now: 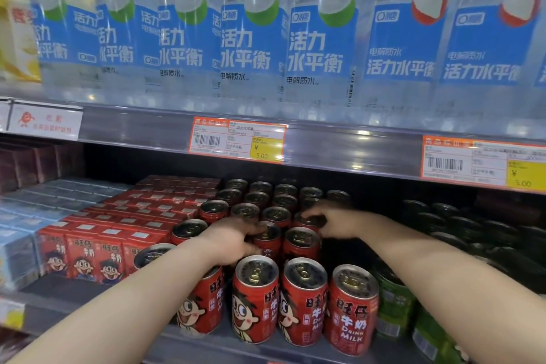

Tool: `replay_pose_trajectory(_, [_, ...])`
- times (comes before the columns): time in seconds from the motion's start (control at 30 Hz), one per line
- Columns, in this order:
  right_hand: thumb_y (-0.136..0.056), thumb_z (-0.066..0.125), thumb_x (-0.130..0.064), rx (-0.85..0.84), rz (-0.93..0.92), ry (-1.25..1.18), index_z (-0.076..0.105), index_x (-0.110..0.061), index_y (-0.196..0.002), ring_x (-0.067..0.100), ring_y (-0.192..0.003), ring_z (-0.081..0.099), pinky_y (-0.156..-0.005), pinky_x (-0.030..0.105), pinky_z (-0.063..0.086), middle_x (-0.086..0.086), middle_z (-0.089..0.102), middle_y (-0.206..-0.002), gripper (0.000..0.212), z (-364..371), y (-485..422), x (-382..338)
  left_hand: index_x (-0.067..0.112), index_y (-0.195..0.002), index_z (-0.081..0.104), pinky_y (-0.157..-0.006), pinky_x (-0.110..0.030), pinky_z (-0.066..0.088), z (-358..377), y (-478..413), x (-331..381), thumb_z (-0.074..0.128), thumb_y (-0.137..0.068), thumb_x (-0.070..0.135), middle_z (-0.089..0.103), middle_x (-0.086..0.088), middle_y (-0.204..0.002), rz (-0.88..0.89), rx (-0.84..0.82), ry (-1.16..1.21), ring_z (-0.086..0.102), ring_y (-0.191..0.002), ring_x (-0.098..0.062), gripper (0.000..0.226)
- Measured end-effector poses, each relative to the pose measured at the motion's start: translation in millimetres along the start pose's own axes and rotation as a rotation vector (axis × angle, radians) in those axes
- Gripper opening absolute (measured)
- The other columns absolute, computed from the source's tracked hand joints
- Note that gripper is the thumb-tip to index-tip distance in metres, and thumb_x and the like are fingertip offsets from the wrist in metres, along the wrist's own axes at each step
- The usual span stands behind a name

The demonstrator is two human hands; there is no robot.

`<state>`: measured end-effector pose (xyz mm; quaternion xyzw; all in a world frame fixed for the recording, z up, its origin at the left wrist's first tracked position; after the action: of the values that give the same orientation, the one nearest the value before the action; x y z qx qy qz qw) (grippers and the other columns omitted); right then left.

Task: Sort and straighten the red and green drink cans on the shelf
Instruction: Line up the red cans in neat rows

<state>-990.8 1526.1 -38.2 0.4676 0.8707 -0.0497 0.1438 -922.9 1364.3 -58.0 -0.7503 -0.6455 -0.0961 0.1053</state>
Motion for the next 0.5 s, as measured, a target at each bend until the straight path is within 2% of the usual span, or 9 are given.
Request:
replay_pose_trajectory(0.1, [-0.092, 0.052, -0.012, 0.157, -0.005, -0.044, 0.055, -0.023, -0.127, 0.009, -0.109, 0.046, -0.089, 0.022, 0.038, -0.005, 0.047, -0.128, 0.036, -20.2, 5.8, -6.6, 0.033, -0.140, 0.037, -0.108, -0.023, 0.026, -0.2, -1.3, -1.3, 0.058, -0.088, 0.038, 0.030, 0.004, -0.152, -0.002, -0.003, -0.002, 0.029, -0.139, -0.019, 0.057])
replay_pose_trajectory(0.13, [-0.093, 0.053, -0.016, 0.157, -0.030, -0.058, 0.056, -0.023, -0.126, 0.008, -0.106, 0.045, -0.087, 0.021, 0.036, -0.005, 0.048, -0.124, 0.034, -22.3, 7.9, -12.4, 0.033, -0.140, 0.037, -0.108, -0.023, 0.026, -0.2, -1.4, -1.9, 0.058, -0.088, 0.038, 0.030, 0.004, -0.152, -0.005, -0.005, 0.004, 0.030, -0.139, -0.019, 0.056])
replay_pose_trajectory(0.23, [-0.091, 0.059, -0.024, -0.052, -0.117, 0.021, 0.058, -0.020, -0.126, 0.011, -0.116, 0.050, -0.092, 0.019, 0.036, -0.003, 0.054, -0.130, 0.035, -2.1, 12.6, -30.3, 0.034, -0.138, 0.039, -0.107, -0.023, 0.028, 1.0, -1.4, -4.1, 0.059, -0.087, 0.039, 0.033, 0.003, -0.151, -0.023, -0.006, 0.017, 0.033, -0.137, -0.019, 0.056])
replay_pose_trajectory(0.3, [-0.091, 0.059, -0.024, -0.061, -0.126, 0.079, 0.059, -0.019, -0.126, 0.015, -0.121, 0.050, -0.097, 0.022, 0.037, -0.002, 0.054, -0.132, 0.035, 4.8, 16.7, -32.6, 0.034, -0.137, 0.042, -0.104, -0.021, 0.030, -0.5, 0.0, -4.0, 0.061, -0.086, 0.037, 0.037, 0.002, -0.149, -0.037, 0.000, 0.050, 0.036, -0.135, -0.019, 0.054])
replay_pose_trajectory(0.37, [-0.091, 0.059, -0.028, -0.004, -0.099, 0.066, 0.058, -0.020, -0.126, 0.014, -0.121, 0.049, -0.100, 0.025, 0.038, -0.004, 0.054, -0.130, 0.036, -3.3, 23.9, -27.7, 0.030, -0.134, 0.047, -0.097, -0.016, 0.031, -8.5, 3.8, -3.4, 0.060, -0.088, 0.029, 0.041, 0.002, -0.145, -0.037, 0.046, 0.241, 0.042, -0.129, -0.015, 0.048])
replay_pose_trajectory(0.43, [-0.090, 0.059, -0.033, 0.069, -0.069, 0.024, 0.060, -0.020, -0.123, 0.014, -0.118, 0.051, -0.102, 0.029, 0.040, -0.006, 0.055, -0.118, 0.035, -21.8, 36.3, -21.0, 0.021, -0.131, 0.051, -0.090, -0.015, 0.032, -23.8, 13.1, -4.7, 0.058, -0.090, 0.018, 0.049, 0.001, -0.137, -0.027, 0.141, 0.518, 0.048, -0.115, -0.009, 0.042])
replay_pose_trajectory(0.5, [-0.088, 0.060, -0.037, 0.084, -0.068, 0.034, 0.064, -0.020, -0.114, 0.016, -0.110, 0.057, -0.099, 0.034, 0.045, -0.007, 0.059, -0.110, 0.031, -38.8, 53.1, -14.4, 0.014, -0.127, 0.055, -0.087, -0.014, 0.033, -38.5, 24.5, -13.4, 0.058, -0.090, 0.015, 0.055, 0.000, -0.129, -0.022, 0.240, 0.585, 0.049, -0.106, -0.007, 0.037])
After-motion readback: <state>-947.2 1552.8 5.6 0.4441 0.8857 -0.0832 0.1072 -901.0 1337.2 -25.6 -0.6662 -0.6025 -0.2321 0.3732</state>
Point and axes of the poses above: each hand's wrist, its own y-axis away from the middle knuckle, its own z-axis out of the palm, x = y × z, the point moved 7 cm from there along -y, towards the middle knuckle
